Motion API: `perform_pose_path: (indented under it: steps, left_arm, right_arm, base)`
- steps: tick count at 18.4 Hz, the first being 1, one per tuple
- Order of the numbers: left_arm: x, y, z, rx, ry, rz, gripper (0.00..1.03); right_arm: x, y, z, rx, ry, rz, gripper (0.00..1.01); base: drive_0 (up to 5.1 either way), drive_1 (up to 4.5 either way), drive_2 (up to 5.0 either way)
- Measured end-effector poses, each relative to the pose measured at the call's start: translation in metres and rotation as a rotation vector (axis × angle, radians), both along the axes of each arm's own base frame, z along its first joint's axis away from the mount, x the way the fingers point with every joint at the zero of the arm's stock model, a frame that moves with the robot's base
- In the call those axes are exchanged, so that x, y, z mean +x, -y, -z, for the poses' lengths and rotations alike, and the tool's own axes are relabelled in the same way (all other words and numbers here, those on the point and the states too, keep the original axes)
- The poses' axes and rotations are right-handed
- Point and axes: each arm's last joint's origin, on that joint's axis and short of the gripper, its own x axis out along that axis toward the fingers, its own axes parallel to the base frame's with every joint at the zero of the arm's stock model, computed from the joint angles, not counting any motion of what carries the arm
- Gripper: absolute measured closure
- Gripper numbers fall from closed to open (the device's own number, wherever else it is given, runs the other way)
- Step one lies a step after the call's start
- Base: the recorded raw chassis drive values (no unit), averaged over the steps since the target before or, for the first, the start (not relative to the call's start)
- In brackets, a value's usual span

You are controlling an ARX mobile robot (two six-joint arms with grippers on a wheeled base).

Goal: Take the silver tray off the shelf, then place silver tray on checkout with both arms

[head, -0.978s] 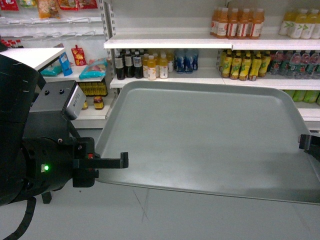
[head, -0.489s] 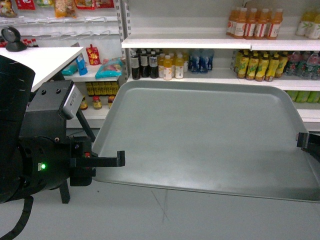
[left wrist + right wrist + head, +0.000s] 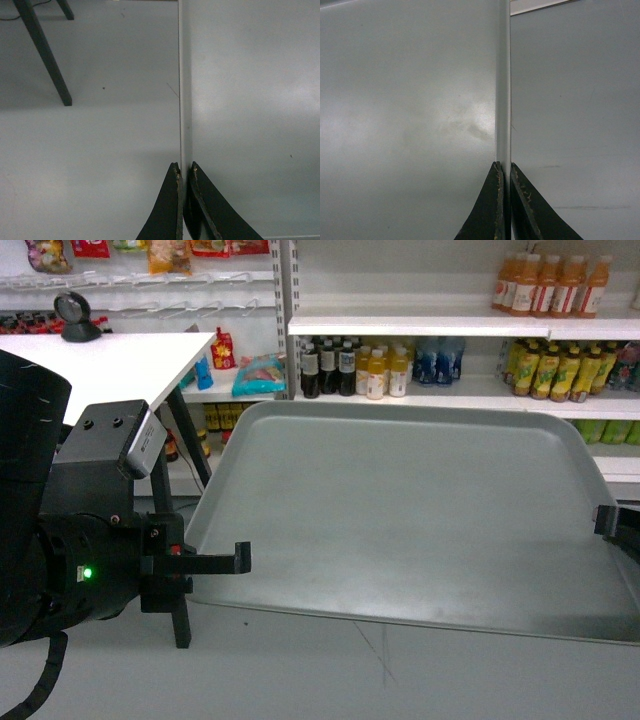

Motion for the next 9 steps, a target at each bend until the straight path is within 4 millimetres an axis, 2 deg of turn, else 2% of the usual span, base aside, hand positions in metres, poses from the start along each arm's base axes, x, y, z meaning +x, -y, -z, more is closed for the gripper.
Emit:
perform_pose_path:
  steps: [9]
  left_arm:
    - [0.0003, 0.0001, -0.0003, -0.002, 0.005, 0.0, 1.0]
  right_arm:
    - [0.0006, -0.0003, -0.0006, 0.001, 0.006, -0.001, 0.99]
  base:
    - [-5.1, 2.37, 2.4]
